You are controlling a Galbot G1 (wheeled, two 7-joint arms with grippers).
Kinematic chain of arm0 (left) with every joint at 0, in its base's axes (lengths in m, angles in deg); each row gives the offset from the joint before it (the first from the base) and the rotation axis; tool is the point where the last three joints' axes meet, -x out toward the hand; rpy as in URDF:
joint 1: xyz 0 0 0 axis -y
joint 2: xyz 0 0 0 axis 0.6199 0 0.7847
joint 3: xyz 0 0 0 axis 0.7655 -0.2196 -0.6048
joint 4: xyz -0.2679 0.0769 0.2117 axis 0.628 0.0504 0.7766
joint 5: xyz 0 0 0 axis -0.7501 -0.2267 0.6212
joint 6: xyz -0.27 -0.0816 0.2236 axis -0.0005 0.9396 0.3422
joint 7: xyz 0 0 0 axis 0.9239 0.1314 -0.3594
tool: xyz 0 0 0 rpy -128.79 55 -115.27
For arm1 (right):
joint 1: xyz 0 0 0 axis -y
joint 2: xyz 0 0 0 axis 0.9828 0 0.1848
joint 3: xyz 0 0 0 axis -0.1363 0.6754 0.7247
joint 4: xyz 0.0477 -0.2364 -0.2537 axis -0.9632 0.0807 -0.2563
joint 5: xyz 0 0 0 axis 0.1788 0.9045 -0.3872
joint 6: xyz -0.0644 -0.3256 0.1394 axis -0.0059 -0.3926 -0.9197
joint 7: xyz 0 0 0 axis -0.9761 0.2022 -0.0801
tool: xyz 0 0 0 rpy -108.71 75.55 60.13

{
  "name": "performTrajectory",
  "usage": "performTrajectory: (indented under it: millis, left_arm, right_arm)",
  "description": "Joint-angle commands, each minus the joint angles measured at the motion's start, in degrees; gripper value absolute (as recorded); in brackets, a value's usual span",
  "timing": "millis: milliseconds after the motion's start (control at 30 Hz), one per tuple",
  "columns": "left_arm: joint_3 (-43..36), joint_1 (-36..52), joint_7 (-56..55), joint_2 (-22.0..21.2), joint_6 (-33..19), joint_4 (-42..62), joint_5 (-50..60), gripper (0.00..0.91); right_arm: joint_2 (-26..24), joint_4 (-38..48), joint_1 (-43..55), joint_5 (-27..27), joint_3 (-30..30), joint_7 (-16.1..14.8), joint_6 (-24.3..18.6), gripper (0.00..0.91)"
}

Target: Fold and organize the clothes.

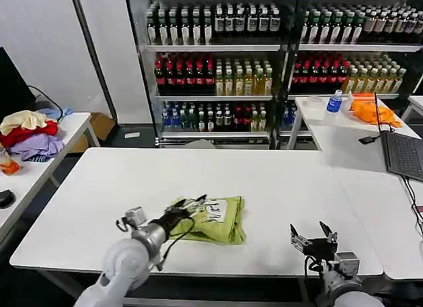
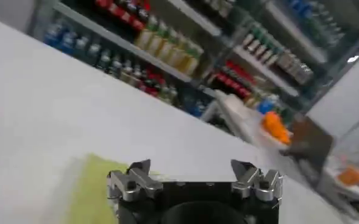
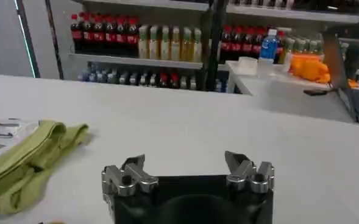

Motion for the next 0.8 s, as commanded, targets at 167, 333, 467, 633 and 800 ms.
performTrajectory:
  millis: [167,333,467,633,800]
  left_arm:
    - [3.9,-4.7,4.2,3.3,0.9,6.2,8.6,0.907]
    - [1.9,-2.6,6.0,1.3,1.0,7.9,7.1,0.907]
    - [0.6,-0.5,6.6,-0.3,1.1,10.3,3.6,0.907]
    - [0.2,1.1,7.5,-1.5,1.4,12.4,-1.7,0.907]
    - [0.7,2.2,7.5,-2.4,1.8,14.2,-6.8,0.907]
  right_arm:
    - [0.1,-1.0,-1.0,0.2,-0.5,0.0,-0.1,0.907]
    - [0.1,-2.0,-1.8,0.2,-1.1,0.0,0.0,0.907]
    - [0.0,-2.8,-2.6,0.2,-1.7,0.0,0.0,0.907]
    - [0.0,-3.7,-3.8,0.1,-2.5,-0.1,0.0,0.907]
    - [-0.1,-4.6,-4.8,0.0,-3.2,-0.1,0.0,0.907]
